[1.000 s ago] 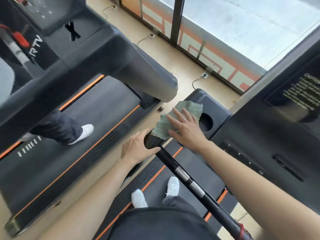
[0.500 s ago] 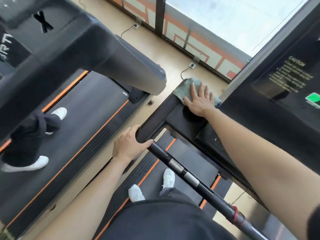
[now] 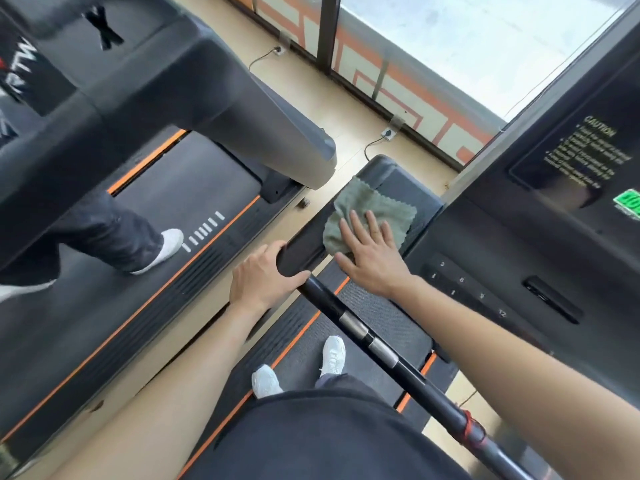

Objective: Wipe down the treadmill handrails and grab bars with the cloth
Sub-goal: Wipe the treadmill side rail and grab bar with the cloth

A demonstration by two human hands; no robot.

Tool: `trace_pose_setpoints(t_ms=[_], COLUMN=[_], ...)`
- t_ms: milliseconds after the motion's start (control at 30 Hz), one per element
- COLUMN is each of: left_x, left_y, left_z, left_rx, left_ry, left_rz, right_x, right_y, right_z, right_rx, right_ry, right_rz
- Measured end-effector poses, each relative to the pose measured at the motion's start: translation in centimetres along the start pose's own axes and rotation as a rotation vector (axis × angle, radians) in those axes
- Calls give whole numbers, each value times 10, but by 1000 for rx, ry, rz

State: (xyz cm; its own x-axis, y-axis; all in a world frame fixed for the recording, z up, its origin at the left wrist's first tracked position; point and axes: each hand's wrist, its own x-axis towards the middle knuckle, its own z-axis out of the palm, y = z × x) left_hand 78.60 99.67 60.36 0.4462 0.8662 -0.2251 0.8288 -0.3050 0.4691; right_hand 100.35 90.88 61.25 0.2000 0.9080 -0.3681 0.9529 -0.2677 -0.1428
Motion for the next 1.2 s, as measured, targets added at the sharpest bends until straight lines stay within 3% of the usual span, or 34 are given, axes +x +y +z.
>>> trace_pose_setpoints(t_ms=[200,467,700,933,1200], left_x=[1,2,2,4,2], left_y=[0,-4,-5,-4,-7], left_z=[2,8,5,5,5], left_rx=[9,8,-4,-11,-18], left_ry=[8,24,22,18,23], left_rz=[0,-5,12,19,26], right_x=[-8,71,55,-24,-40], right_y=[2,49,75,44,-11], right_z=[3,-38,-41,-6,13], right_rx=[-13,35,11,-164,33], right_ry=[-6,13,-33,25,93], right_rz=[-110,179,397,243,187])
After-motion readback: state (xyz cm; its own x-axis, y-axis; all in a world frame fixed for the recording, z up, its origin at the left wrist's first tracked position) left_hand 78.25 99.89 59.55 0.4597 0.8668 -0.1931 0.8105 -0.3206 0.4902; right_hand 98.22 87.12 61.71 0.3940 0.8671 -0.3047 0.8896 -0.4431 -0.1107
